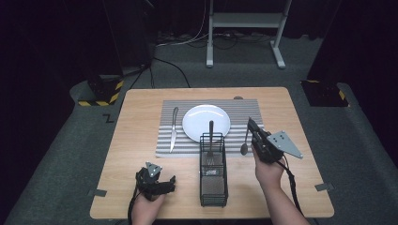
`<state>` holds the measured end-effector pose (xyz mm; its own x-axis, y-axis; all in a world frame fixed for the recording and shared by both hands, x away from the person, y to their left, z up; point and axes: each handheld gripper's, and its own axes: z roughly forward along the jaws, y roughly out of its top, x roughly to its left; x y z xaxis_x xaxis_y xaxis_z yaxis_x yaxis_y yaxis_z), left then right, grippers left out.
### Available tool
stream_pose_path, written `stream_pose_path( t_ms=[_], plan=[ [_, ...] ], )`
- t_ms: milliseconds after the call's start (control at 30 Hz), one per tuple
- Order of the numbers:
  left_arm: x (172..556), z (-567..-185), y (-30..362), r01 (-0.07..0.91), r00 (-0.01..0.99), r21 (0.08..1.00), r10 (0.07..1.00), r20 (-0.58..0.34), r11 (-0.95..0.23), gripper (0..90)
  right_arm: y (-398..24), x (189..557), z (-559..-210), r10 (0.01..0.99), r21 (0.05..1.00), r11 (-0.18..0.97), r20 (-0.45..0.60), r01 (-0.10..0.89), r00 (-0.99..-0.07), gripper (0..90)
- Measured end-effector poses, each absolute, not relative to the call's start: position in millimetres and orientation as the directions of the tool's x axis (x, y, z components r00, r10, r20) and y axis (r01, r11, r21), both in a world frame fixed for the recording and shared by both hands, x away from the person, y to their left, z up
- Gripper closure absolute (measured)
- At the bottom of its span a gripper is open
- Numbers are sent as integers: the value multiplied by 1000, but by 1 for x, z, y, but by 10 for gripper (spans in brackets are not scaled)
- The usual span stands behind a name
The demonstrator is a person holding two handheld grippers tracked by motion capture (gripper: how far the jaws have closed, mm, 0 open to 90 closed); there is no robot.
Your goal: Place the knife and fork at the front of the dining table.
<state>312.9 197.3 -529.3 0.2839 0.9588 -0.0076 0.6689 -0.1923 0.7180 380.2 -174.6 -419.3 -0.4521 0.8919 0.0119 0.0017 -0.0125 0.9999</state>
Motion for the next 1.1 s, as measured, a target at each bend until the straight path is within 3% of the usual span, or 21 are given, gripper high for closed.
stream_pose_path(
  t_ms=[433,1100],
  plan=[
    [313,-529,197,669,284,718,959,-7,-193,52,-171,407,-444,894,996,6,34,89,-446,887],
    [313,-529,197,669,284,718,959,-6,-194,54,-168,442,-454,905,989,-31,89,144,-417,887]
  ],
)
